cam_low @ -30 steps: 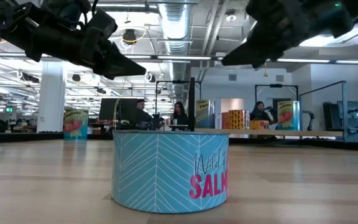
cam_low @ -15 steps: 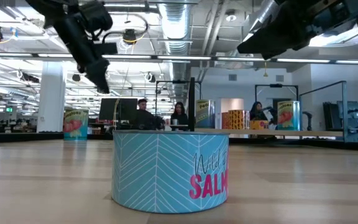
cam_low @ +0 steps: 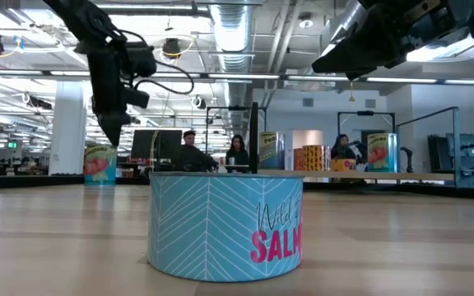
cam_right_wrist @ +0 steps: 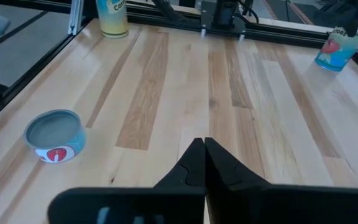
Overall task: Pick and place cans onto a shelf
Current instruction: Align the canned tomatoes with the other canned tomatoes on the shelf
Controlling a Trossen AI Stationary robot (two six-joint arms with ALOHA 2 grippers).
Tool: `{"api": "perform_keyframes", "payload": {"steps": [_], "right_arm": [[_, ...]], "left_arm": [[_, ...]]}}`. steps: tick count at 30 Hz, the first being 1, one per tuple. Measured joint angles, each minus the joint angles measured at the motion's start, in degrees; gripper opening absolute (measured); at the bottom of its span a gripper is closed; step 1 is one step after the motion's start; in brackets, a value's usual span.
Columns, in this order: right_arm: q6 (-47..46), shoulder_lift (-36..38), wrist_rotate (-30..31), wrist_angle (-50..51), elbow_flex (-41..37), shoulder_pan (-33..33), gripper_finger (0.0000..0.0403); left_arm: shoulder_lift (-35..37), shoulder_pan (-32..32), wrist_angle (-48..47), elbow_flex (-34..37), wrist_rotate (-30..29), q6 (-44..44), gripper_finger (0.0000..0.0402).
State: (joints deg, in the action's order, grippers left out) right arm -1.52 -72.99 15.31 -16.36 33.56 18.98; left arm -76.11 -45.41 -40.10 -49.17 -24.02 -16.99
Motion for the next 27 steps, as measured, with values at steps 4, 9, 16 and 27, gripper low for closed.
{"api": "perform_keyframes", "payload": {"steps": [4, 9, 16, 27], "right_arm": [[-0.13, 0.00, 0.00, -0.02, 0.00, 0.00, 0.0011], [-0.13, 0.00, 0.00, -0.02, 0.00, 0.00, 0.0012], [-0.11, 0.00, -0.02, 0.05, 0.00, 0.02, 0.0012], [0.07, 0.00, -0.02, 0.13, 0.00, 0.02, 0.0012]], "left_arm": [[-2.90, -0.02, 0.65, 0.00, -5.07, 0.06, 0.0141], [-6.42, -0.13, 1.31, -0.20, -6.23, -0.83, 0.0139], [-8.06, -1.19, 2.10, -0.24, -7.35, -2.57, 0.0079], [-1.04, -0.76, 0.42, 0.33, -0.52, -6.75, 0.0005]]}}
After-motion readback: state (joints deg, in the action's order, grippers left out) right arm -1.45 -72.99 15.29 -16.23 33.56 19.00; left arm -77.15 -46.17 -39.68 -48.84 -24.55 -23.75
